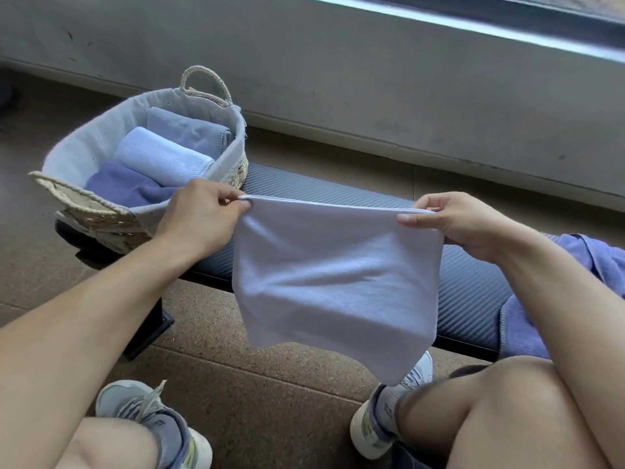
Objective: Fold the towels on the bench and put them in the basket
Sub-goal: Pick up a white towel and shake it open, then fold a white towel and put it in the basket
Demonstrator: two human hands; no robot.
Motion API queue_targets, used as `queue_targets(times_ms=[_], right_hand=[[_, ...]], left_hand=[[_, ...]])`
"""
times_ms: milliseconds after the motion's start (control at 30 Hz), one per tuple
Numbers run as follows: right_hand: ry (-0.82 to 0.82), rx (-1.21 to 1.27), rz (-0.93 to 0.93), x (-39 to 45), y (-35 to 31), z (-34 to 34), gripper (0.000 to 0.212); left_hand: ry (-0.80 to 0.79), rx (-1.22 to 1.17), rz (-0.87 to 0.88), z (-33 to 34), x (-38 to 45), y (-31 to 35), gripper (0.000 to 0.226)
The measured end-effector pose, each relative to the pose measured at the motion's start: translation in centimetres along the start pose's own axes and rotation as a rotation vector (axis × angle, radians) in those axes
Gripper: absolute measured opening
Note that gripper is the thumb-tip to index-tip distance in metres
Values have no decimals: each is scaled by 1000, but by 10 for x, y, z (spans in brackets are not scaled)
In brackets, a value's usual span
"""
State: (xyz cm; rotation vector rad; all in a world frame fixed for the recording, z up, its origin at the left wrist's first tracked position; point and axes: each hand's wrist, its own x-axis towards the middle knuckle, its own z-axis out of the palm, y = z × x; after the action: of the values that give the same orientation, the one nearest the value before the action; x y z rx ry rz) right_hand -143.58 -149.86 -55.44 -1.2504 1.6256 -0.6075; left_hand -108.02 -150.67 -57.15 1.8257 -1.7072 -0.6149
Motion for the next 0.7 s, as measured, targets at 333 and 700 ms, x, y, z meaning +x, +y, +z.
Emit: queue_targets(times_ms=[333,700], right_hand=[[287,-273,-108,13,2,5,4],[525,-71,-18,48,14,17,11]], left_hand=[[-104,-695,-217,21,21,14,9],[-316,-438,-47,63,49,5,44]])
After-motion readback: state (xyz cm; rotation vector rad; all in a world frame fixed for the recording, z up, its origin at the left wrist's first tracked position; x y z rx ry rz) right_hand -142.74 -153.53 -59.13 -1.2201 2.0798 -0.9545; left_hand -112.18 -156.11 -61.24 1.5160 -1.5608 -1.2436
